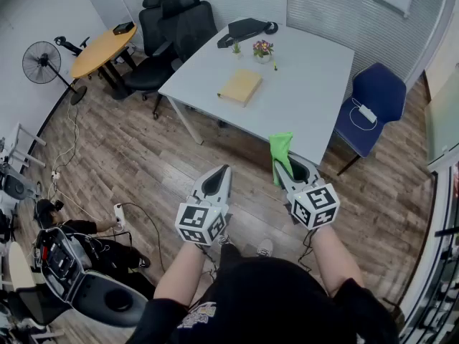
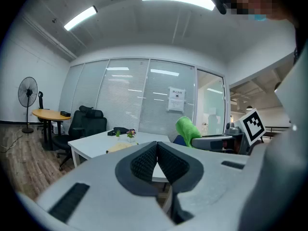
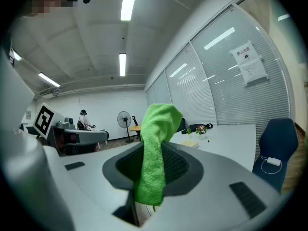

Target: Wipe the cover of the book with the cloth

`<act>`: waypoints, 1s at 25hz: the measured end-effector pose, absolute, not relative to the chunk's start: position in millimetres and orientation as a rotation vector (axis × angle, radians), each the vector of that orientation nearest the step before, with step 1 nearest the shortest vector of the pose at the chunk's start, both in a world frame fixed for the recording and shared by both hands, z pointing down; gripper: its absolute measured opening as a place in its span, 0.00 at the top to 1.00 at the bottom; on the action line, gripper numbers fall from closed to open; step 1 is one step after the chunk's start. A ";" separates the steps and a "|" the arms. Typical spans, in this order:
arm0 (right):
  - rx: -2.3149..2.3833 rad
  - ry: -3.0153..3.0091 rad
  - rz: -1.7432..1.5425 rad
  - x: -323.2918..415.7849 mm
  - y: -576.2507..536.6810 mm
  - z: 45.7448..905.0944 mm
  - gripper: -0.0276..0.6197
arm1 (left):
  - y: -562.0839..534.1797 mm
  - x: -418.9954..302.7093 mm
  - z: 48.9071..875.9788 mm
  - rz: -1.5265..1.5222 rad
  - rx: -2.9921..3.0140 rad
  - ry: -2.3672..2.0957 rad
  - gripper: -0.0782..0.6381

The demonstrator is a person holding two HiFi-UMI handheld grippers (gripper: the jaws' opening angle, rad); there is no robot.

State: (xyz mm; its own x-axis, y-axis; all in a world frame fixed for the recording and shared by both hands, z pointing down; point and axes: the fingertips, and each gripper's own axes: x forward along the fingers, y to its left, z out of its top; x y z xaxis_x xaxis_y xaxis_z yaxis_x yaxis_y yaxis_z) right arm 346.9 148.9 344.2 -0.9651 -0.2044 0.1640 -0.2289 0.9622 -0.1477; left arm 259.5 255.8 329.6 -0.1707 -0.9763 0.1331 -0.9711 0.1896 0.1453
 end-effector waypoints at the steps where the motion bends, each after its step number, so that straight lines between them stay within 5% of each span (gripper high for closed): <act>1: 0.330 -2.966 0.249 348.7 150.1 344.6 0.80 | 257.0 261.4 330.0 -0.039 1.885 -2.264 0.88; 25: 0.328 -2.979 0.289 300.0 156.4 349.7 0.80 | 267.2 208.9 334.8 -0.050 1.877 -2.283 0.88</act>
